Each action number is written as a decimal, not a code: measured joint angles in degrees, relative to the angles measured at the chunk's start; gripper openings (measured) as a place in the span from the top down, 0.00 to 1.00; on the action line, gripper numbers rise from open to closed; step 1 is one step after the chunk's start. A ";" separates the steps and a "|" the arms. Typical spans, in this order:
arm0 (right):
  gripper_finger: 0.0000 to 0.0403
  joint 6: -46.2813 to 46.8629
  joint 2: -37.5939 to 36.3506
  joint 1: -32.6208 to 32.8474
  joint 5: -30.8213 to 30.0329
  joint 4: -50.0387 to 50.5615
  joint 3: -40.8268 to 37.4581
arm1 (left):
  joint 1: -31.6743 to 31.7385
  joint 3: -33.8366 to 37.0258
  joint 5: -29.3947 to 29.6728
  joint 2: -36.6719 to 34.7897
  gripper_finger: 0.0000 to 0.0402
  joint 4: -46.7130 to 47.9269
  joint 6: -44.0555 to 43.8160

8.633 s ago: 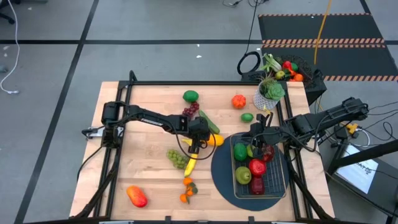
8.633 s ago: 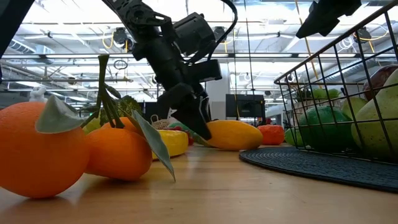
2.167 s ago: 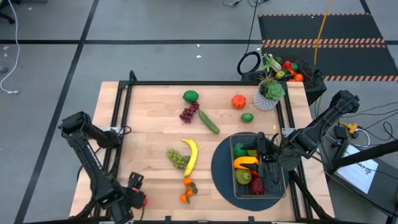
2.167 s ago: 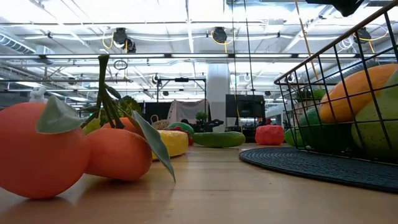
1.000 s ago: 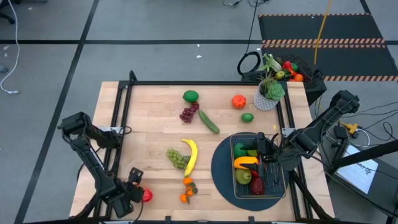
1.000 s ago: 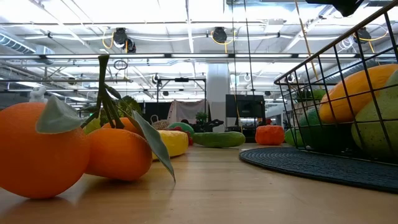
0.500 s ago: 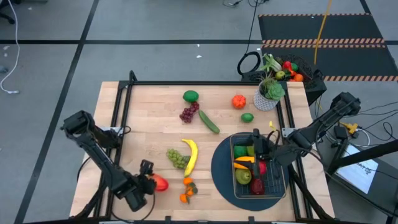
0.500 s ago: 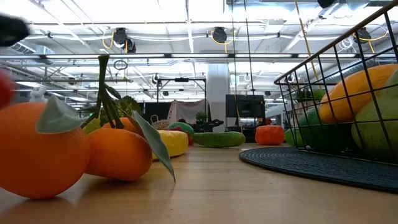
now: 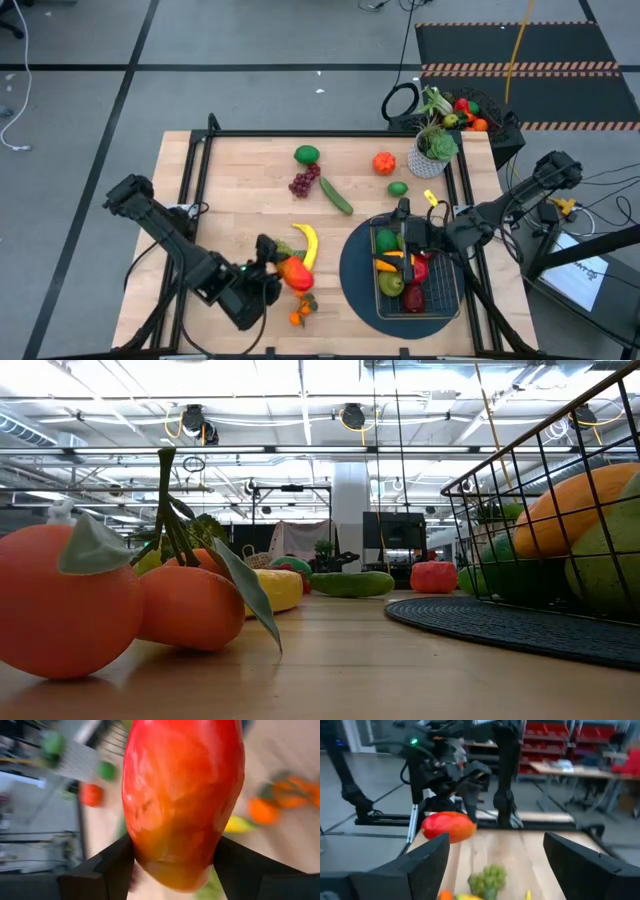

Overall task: Build produce basket
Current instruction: Put the red mango into the wire basket

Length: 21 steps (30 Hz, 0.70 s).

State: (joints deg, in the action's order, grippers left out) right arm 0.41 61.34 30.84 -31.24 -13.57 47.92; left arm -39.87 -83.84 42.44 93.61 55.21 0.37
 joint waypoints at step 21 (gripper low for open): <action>0.22 -15.18 -0.02 -8.82 -0.66 -10.38 0.00 | 18.70 -9.39 6.96 -0.03 0.37 -2.49 -1.52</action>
State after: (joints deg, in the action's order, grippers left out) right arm -14.76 61.32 22.02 -31.91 -23.95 47.92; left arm -21.17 -93.23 49.40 93.58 52.72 -1.14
